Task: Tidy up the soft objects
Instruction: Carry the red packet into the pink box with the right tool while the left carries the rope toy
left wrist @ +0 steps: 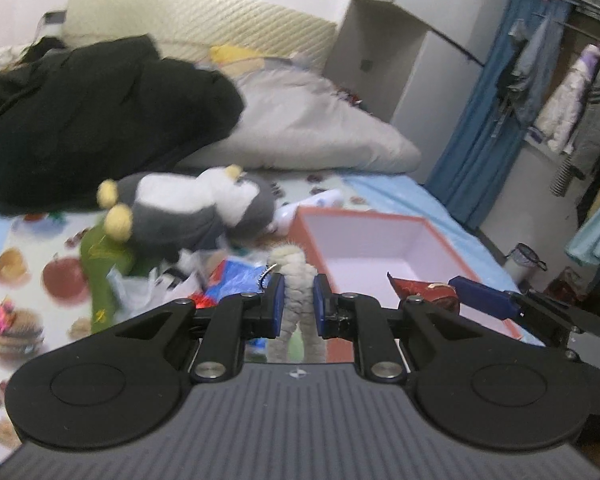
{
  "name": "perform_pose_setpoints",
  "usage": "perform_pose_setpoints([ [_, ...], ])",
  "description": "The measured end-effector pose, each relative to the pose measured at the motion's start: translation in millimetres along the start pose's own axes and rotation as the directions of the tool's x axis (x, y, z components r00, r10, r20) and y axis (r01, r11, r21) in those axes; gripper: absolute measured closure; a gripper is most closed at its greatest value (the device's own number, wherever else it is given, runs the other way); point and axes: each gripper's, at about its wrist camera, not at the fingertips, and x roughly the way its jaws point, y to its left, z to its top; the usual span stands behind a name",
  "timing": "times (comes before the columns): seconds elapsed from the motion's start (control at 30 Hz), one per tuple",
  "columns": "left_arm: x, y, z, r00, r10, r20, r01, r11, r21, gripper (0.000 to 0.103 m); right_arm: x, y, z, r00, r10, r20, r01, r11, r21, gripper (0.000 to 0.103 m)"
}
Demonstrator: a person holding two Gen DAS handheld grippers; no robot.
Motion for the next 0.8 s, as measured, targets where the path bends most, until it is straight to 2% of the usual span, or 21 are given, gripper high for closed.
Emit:
perform_pose_setpoints([
  [0.17, 28, -25, 11, 0.998, -0.057, -0.026, 0.058, 0.998, 0.037, 0.084, -5, -24, 11, 0.998, -0.062, 0.028, 0.062, 0.998, -0.001, 0.044],
  [0.3, 63, -49, 19, 0.993, -0.101, -0.065, 0.104, 0.994, 0.045, 0.084, 7, -52, 18, 0.993, -0.122, 0.006, 0.122, 0.992, 0.037, 0.044],
  [0.47, 105, -78, 31, 0.986, -0.124, -0.114, 0.133, 0.988, 0.079, 0.084, 19, -95, 23, 0.983, -0.178, -0.047, 0.181, 0.98, 0.079, 0.044],
  [0.57, 131, -96, 36, 0.979, -0.122, -0.164, 0.142, 0.983, 0.117, 0.084, 32, -125, 22, 0.973, -0.209, -0.102, 0.219, 0.97, 0.104, 0.044],
  [0.8, 182, -123, 33, 0.956, -0.109, -0.274, 0.157, 0.975, 0.159, 0.084, 64, -184, -5, 0.94, -0.198, -0.276, 0.259, 0.945, 0.201, 0.044],
])
